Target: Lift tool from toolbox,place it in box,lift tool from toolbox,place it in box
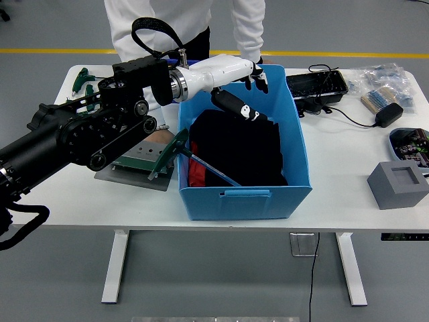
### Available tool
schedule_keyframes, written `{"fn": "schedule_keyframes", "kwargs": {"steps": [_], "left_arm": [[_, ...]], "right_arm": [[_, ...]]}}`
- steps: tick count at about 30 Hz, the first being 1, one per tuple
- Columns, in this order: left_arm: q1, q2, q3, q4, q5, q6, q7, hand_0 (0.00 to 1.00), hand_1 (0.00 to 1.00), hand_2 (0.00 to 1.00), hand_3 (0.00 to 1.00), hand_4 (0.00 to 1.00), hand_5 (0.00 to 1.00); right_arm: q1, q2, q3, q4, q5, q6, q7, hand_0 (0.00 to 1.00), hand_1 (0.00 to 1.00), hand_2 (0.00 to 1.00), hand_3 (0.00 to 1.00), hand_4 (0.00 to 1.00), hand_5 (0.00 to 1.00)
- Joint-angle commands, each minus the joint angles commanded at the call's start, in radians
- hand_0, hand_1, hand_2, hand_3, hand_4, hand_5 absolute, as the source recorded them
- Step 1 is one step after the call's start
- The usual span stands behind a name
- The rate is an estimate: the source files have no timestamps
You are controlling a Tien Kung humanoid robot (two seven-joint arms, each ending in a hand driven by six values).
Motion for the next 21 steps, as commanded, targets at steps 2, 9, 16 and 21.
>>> {"fn": "schedule_keyframes", "kwargs": {"steps": [2,9,16,21], "left_arm": [[0.018,0.015,-0.041,-0.028,0.025,-0.005,0.013,0.560,0.575,0.664,0.664,0.887,0.659],[0.121,0.098,-0.214,-0.162,0.083,-0.043,0.085,0.479,0.514,0.619,0.667,0.898,0.673],[0.270,0.170,-0.401,-0.289,0.102,-0.067,0.156,0.449,0.496,0.608,0.664,0.904,0.679],[0.368,0.192,-0.519,-0.348,0.118,-0.084,0.204,0.443,0.488,0.603,0.665,0.904,0.687]], "right_arm": [[-0.001,0.001,0.000,0.000,0.003,-0.001,0.001,0.657,0.634,0.709,0.566,0.782,0.677],[-0.014,0.008,-0.008,0.000,0.032,-0.005,0.007,0.655,0.635,0.706,0.565,0.780,0.675],[-0.023,0.015,-0.017,0.001,0.057,-0.010,0.012,0.656,0.635,0.707,0.565,0.778,0.676],[-0.027,0.018,-0.020,0.003,0.064,-0.014,0.013,0.656,0.633,0.705,0.565,0.778,0.675]]}}
